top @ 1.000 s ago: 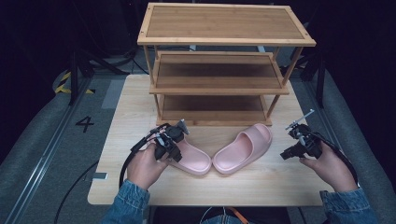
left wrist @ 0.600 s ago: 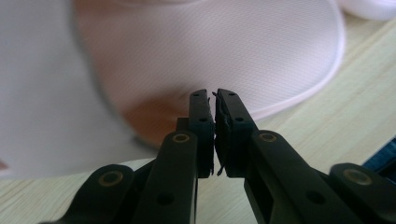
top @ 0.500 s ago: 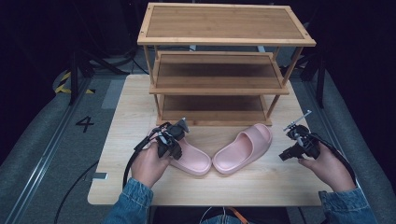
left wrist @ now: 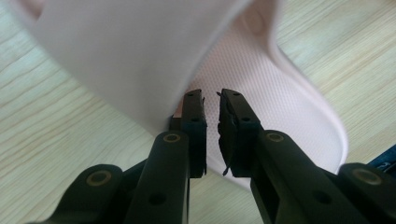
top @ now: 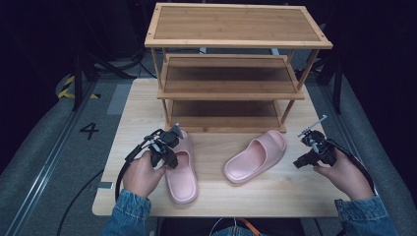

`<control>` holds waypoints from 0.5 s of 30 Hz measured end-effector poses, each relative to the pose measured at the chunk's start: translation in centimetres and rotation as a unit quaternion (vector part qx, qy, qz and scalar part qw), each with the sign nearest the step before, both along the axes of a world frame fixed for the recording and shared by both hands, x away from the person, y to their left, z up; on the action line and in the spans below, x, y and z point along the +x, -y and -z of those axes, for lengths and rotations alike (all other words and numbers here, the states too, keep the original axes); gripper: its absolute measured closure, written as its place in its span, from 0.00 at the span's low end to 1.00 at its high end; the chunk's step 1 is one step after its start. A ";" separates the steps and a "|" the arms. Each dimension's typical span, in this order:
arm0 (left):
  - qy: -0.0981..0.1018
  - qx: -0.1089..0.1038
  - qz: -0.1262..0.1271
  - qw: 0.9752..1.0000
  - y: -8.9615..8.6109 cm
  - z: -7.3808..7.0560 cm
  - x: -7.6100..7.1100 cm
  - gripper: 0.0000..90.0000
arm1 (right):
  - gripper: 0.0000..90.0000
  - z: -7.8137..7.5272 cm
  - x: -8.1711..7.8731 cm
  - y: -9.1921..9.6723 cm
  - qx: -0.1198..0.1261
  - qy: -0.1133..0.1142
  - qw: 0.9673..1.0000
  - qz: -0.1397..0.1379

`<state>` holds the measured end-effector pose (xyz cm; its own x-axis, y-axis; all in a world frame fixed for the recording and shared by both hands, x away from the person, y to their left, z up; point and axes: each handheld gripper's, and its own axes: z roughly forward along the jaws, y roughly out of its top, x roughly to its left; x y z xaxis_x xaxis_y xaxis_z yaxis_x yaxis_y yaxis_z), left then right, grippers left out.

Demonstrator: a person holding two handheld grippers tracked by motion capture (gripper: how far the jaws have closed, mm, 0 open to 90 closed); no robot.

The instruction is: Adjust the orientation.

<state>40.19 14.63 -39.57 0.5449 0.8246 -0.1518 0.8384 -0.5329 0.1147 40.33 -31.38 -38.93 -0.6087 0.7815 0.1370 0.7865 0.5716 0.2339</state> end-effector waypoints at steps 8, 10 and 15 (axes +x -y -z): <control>0.003 0.010 -0.017 1.000 -1.6 -0.4 0.2 0.87 | 0.75 0.0 0.1 -0.2 -0.001 -0.002 1.000 0.000; 0.007 0.015 -0.022 1.000 -1.9 -0.4 0.3 0.87 | 0.75 0.0 0.1 -0.3 -0.003 -0.001 1.000 -0.001; 0.003 0.010 -0.030 0.999 -2.6 -0.7 0.3 0.87 | 0.75 0.0 0.0 -0.3 -0.002 -0.002 1.000 -0.005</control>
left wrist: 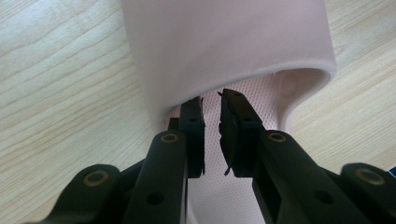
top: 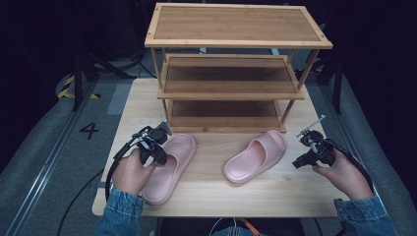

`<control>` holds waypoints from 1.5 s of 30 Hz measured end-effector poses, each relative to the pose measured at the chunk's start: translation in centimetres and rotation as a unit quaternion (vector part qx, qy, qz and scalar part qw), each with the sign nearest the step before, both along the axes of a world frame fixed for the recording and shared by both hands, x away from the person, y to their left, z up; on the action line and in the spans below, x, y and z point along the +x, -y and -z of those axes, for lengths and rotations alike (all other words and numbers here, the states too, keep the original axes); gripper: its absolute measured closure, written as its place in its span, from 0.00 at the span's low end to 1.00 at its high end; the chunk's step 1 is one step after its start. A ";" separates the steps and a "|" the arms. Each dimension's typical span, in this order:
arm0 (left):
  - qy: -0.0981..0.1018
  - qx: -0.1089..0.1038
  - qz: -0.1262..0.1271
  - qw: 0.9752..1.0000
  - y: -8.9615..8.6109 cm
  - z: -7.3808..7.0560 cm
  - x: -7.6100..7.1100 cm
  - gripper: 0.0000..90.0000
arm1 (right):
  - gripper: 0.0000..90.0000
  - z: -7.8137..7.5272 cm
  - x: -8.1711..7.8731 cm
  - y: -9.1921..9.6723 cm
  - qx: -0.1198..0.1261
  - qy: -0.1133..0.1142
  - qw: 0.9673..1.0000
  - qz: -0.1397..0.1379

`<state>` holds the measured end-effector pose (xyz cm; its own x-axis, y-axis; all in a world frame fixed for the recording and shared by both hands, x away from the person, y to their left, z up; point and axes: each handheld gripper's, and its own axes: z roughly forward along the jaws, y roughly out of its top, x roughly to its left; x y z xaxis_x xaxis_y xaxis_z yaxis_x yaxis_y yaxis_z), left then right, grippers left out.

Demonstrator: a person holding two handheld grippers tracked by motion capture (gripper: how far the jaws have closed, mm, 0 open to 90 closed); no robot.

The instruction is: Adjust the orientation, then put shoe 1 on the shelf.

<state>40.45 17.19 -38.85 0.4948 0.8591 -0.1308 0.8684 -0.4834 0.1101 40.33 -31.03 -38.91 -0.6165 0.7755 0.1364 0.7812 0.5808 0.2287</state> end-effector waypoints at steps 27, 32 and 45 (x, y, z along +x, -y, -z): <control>0.011 -0.006 0.043 0.999 4.9 1.5 -0.6 0.91 | 0.73 0.3 0.1 -0.4 -0.004 -0.002 1.000 -0.006; 0.010 -0.014 0.047 0.999 4.4 1.1 -0.7 0.92 | 0.73 0.5 0.2 -0.6 -0.005 -0.006 1.000 -0.005; 0.028 -0.015 0.089 0.996 5.9 -3.1 -2.7 0.92 | 0.73 0.2 0.4 0.4 0.004 -0.003 1.000 0.002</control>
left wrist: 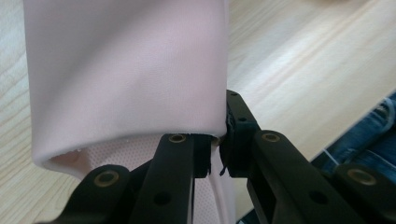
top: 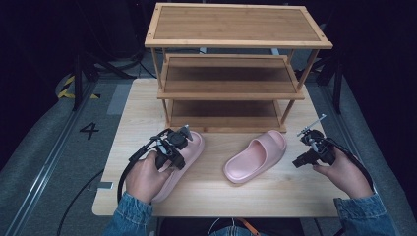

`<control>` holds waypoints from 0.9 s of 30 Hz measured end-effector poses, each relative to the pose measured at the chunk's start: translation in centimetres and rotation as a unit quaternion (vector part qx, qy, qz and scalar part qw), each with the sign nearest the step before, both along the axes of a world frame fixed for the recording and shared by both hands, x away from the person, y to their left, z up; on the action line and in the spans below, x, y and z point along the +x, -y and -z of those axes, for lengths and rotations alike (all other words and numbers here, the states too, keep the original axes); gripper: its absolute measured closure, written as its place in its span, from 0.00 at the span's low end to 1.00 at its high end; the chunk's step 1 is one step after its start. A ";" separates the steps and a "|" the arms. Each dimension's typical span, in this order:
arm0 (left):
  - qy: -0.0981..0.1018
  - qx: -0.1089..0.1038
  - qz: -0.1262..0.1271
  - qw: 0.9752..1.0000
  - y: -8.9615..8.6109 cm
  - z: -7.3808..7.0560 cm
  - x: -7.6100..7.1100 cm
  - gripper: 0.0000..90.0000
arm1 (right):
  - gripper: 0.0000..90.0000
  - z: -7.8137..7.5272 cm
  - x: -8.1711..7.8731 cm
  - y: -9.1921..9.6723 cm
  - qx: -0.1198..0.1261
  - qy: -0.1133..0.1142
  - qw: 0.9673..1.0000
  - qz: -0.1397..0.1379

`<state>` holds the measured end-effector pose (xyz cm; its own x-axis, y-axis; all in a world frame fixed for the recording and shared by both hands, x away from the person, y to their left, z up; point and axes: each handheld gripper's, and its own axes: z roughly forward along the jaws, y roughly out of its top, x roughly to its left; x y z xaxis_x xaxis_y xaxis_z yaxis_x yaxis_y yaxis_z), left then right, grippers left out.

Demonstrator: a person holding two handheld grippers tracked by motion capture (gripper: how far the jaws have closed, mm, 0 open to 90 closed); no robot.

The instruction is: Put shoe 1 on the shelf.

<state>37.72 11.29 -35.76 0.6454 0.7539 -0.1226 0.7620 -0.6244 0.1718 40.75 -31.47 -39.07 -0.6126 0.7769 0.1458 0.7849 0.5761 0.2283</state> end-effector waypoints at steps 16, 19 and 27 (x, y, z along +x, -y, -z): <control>0.047 -0.001 0.039 0.998 1.3 -6.4 -0.6 0.91 | 0.73 -0.4 -0.1 0.4 0.005 0.007 1.000 0.003; 0.055 0.000 0.045 0.997 1.4 -7.3 -0.3 0.91 | 0.73 -0.4 -0.2 0.5 0.003 0.006 1.000 0.003; 0.076 -0.001 0.052 0.996 2.0 -9.8 0.1 0.91 | 0.73 -0.5 -0.8 0.9 0.005 0.009 1.000 0.010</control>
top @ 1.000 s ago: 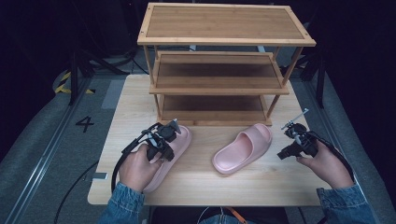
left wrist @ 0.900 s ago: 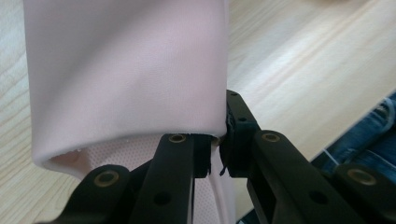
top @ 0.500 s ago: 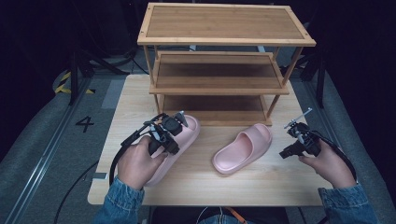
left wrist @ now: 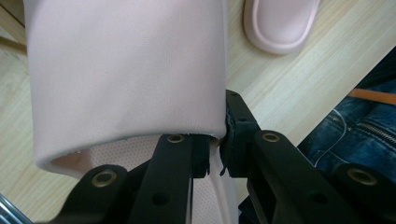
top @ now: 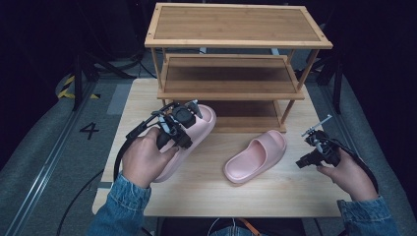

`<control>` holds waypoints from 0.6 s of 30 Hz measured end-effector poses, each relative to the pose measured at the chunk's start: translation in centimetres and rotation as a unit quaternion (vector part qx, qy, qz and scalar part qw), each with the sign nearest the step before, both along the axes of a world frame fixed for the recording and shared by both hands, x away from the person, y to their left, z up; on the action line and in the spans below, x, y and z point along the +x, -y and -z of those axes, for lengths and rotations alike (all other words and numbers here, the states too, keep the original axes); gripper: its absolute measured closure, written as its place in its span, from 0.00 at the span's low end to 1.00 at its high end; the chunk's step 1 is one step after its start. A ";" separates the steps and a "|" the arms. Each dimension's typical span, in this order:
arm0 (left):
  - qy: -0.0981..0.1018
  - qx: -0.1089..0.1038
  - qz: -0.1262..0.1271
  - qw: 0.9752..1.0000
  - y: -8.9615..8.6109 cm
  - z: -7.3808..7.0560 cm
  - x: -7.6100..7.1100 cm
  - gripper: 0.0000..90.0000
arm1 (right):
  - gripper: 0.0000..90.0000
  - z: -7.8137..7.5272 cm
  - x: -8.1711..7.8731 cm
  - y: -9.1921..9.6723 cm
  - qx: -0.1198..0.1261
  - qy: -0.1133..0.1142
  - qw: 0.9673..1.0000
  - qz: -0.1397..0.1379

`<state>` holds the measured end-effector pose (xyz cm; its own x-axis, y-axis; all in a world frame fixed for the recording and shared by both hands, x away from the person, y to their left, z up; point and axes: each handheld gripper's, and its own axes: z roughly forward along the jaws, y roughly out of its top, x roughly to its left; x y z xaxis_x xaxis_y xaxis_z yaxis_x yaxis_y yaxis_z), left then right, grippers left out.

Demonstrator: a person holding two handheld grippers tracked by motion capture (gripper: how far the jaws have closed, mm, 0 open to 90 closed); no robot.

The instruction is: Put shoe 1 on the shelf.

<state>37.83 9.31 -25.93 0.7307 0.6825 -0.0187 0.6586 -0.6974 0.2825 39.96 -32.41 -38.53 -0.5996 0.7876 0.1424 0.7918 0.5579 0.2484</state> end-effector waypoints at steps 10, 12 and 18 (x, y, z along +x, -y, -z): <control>0.021 -0.002 0.012 1.000 1.1 -2.8 1.7 0.91 | 0.73 0.0 -0.5 0.5 0.000 0.000 1.000 0.008; 0.028 -0.002 0.016 0.999 1.5 -3.3 2.2 0.91 | 0.73 0.0 -0.6 0.5 0.000 0.000 1.000 0.008; 0.040 0.000 0.011 0.999 2.3 -4.3 3.8 0.91 | 0.73 0.0 -0.7 0.6 0.001 0.001 1.000 0.008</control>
<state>41.60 6.98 -21.63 0.7445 0.6665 0.0400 0.6188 -0.7113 0.3335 39.28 -33.01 -38.49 -0.5871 0.7967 0.1435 0.8002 0.5444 0.2515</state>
